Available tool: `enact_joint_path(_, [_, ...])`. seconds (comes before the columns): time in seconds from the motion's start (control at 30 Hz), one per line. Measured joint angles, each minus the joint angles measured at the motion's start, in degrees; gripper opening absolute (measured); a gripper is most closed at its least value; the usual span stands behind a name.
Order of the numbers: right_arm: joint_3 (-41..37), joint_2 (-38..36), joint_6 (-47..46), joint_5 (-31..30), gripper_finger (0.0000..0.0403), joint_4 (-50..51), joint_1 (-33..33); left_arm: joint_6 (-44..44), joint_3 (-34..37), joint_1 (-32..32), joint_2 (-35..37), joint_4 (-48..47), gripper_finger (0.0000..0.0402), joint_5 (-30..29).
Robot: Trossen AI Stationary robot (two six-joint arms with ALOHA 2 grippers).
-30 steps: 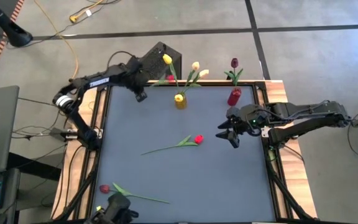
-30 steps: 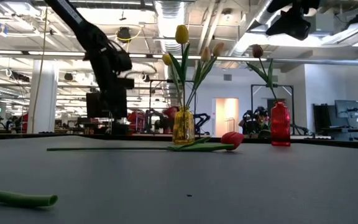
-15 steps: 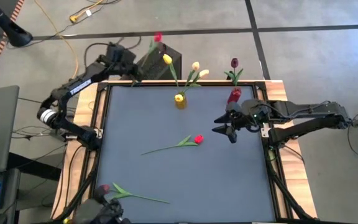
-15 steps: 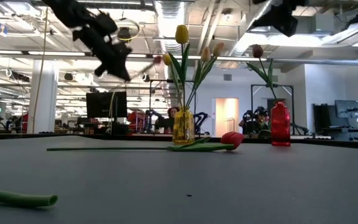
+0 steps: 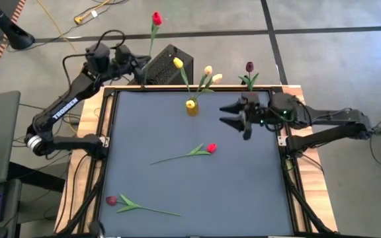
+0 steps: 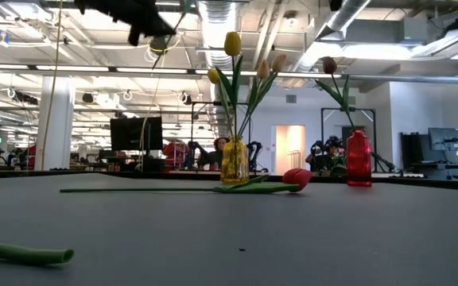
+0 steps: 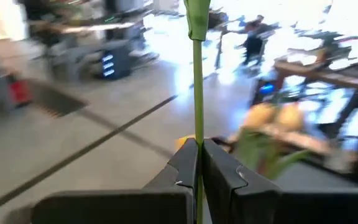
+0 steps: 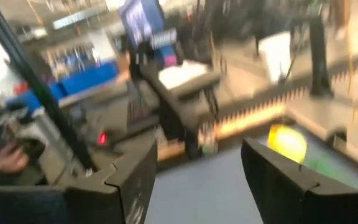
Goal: Sort flowers into vase by color
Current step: Put the top red flower into the red vase
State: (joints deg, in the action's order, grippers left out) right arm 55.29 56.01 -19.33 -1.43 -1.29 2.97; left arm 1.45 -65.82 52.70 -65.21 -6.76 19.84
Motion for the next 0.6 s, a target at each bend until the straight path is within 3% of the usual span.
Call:
enact_joint_path(0.23, [0.02,3.37,3.32,0.06,0.0260,-12.83,3.10,2.18,-0.01,-12.73,0.42,6.14,0.0000,3.12])
enact_joint_path(0.6, [0.02,9.56,0.95,5.91,0.0260,-20.71,4.19,-0.54,-0.01,-30.61,0.42,18.31,0.0000,-0.64])
